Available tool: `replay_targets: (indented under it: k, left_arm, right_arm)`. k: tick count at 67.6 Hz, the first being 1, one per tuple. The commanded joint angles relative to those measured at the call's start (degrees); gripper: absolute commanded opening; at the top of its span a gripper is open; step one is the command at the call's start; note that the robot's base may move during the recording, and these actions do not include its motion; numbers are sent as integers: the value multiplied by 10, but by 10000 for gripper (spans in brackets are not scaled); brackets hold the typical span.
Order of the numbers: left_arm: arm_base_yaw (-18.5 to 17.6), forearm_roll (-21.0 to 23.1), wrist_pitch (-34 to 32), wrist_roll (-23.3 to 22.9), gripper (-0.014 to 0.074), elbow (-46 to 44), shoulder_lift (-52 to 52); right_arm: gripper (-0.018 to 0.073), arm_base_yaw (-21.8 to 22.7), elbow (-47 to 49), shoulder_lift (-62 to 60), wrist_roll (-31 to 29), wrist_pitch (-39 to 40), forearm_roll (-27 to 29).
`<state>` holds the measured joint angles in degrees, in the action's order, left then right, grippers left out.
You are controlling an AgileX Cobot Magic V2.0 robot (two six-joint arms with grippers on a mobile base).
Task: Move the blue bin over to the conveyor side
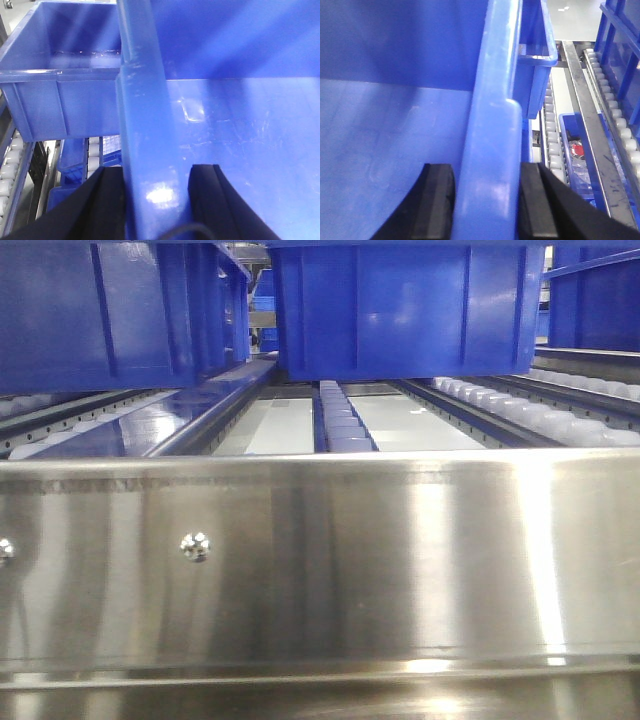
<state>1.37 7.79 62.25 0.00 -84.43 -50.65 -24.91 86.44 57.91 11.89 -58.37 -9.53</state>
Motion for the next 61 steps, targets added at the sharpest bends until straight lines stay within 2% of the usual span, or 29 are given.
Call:
replay_targets:
  k: [1, 61]
  left_arm:
    - [2, 0, -64, 9, -6, -8, 11]
    - [2, 0, -64, 9, -6, -8, 11]
  right_arm:
    - [-71, 2, 9, -14, -15, 78, -29]
    - [-71, 2, 9, -14, -15, 78, -29]
